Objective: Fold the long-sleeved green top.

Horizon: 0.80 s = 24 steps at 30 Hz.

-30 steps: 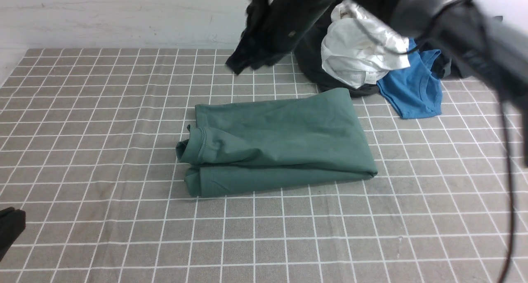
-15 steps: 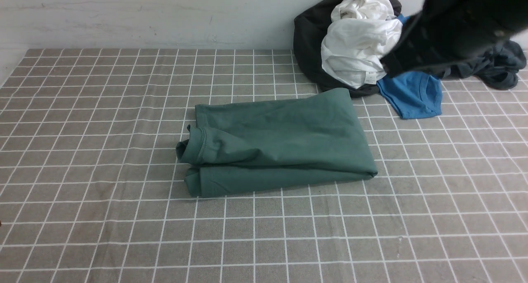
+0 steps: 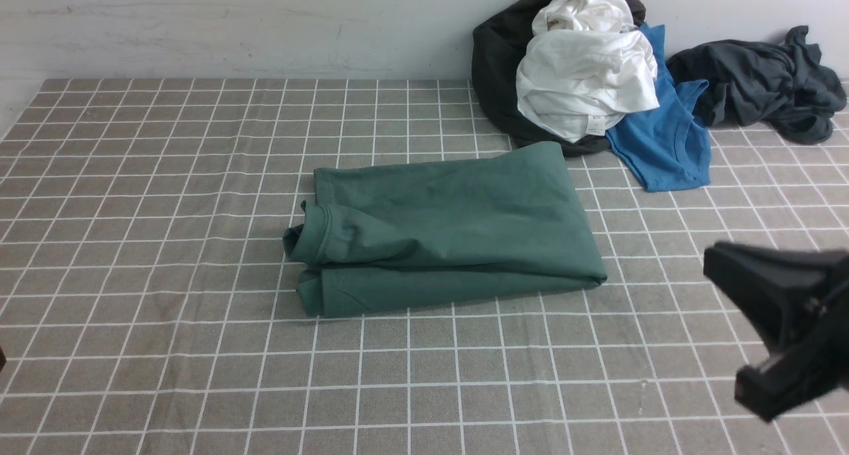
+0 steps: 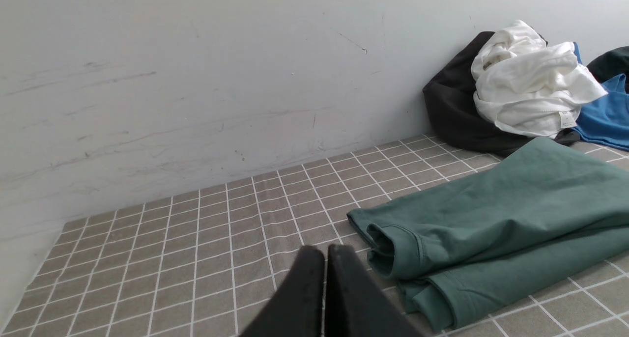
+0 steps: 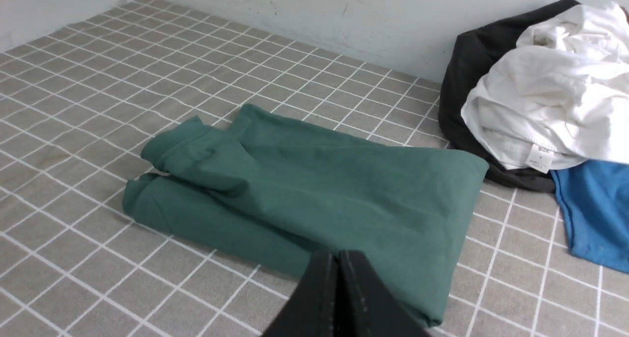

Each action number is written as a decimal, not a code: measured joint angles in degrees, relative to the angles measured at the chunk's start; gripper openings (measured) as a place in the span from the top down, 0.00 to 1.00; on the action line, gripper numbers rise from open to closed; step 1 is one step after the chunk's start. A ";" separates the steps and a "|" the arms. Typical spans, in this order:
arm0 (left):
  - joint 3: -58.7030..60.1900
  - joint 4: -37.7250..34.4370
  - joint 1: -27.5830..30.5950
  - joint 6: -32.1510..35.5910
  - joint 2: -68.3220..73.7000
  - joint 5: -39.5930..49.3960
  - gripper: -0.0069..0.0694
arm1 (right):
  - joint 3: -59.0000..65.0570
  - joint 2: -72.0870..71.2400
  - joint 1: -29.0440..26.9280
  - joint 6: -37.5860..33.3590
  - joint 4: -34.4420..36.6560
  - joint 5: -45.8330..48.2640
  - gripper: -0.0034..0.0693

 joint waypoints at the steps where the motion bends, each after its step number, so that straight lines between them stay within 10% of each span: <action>1: 0.00 0.01 0.00 0.00 0.00 0.00 0.92 | 3.01 -0.71 0.00 0.00 0.00 -1.93 0.97; 17: 0.00 -0.13 0.00 0.00 0.00 0.00 0.92 | 25.54 -3.15 -0.07 0.05 0.00 -3.23 0.97; 24: 0.10 -0.13 0.00 0.00 0.00 0.19 0.92 | 25.54 -22.83 -10.40 0.05 -0.05 -0.46 0.97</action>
